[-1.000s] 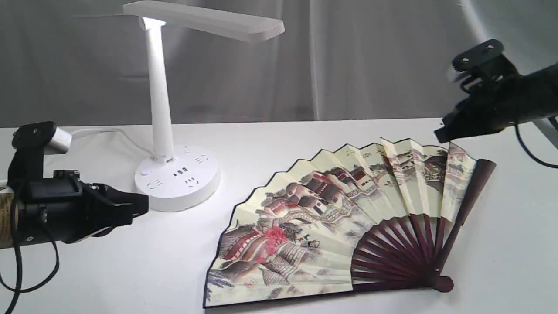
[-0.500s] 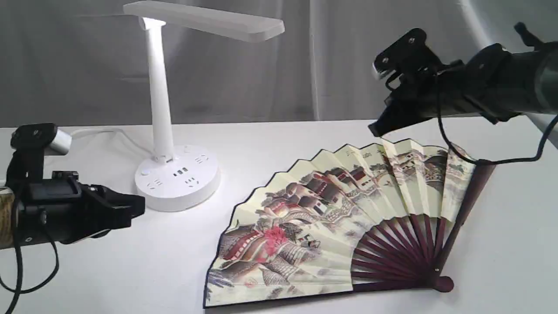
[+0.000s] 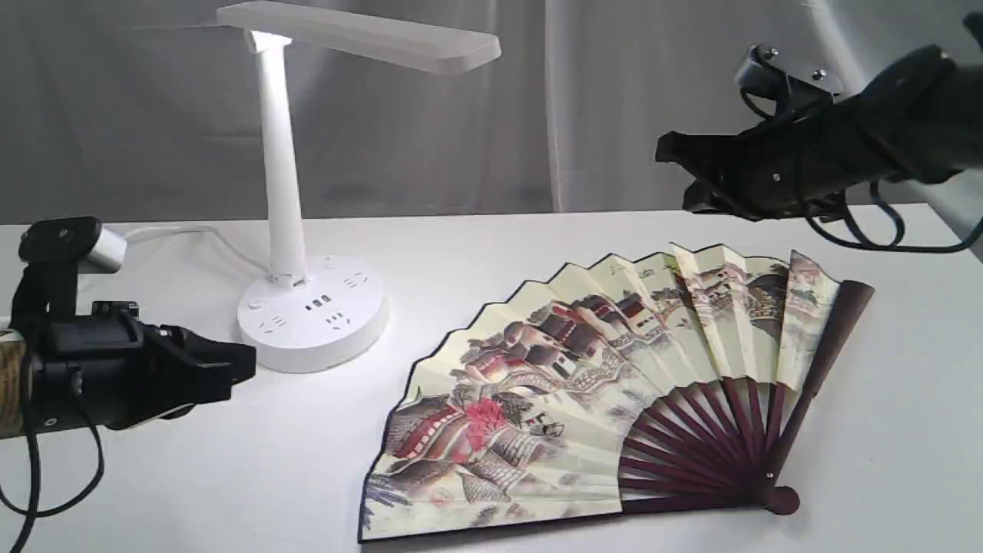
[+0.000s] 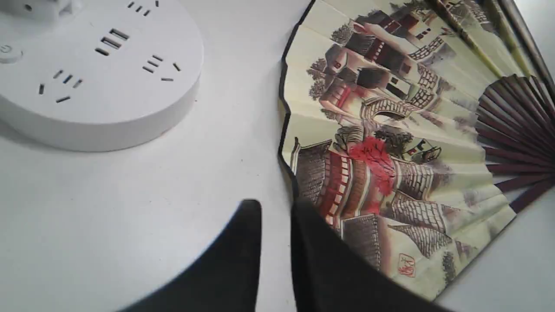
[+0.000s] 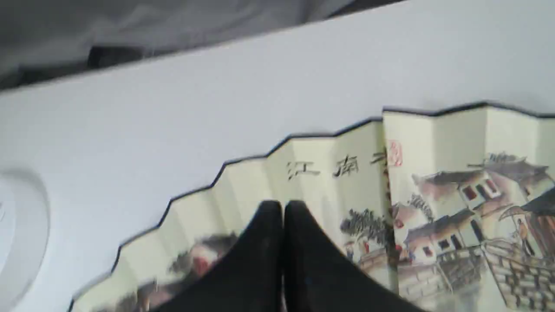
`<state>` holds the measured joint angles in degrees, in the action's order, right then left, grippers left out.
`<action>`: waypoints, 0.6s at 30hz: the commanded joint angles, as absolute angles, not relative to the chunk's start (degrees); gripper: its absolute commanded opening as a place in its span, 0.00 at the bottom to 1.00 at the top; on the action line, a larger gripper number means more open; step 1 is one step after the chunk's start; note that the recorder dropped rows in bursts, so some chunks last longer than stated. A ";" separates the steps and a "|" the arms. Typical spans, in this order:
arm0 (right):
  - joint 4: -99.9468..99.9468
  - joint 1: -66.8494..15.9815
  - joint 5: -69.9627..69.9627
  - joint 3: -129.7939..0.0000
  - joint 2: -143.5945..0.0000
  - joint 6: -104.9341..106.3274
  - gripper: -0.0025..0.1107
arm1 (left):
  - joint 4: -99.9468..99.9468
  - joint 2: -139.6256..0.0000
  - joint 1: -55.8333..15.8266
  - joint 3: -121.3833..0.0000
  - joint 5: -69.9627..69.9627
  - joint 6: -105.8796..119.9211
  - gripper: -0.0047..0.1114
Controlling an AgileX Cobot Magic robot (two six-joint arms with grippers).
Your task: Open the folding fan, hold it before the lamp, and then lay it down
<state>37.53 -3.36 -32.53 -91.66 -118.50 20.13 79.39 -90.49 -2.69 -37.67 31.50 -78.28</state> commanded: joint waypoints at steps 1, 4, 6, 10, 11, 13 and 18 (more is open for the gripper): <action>17.35 -2.63 -49.49 -99.08 -117.65 13.02 0.02 | 79.40 -89.97 -2.62 -37.61 31.68 -77.86 0.15; -8.25 -4.16 -59.99 -103.33 -117.65 0.00 0.02 | 79.40 -89.97 -2.62 -37.61 31.68 -77.86 0.15; -21.12 -5.25 -64.21 -103.37 -117.26 -3.50 0.02 | 79.40 -89.97 -2.62 -37.61 31.67 -77.98 0.15; -11.94 -5.15 -55.04 -97.62 -112.96 3.02 0.02 | 79.40 -89.97 -2.62 -37.61 31.67 -77.98 0.15; -5.95 -5.15 -51.52 -94.95 -111.62 7.62 0.02 | 79.40 -89.97 -2.62 -37.61 31.67 -77.98 0.15; 3.76 -5.15 -43.74 -89.93 -108.26 12.93 0.02 | 79.40 -89.97 -2.62 -37.61 31.67 -77.98 0.15; 16.15 -5.15 -32.85 -78.96 -100.52 19.73 0.02 | 80.18 -90.09 -2.62 -37.50 31.67 -79.64 0.15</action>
<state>13.15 -5.27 -36.64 -81.84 -103.27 17.35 79.94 -90.49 -2.69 -37.67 31.50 -78.76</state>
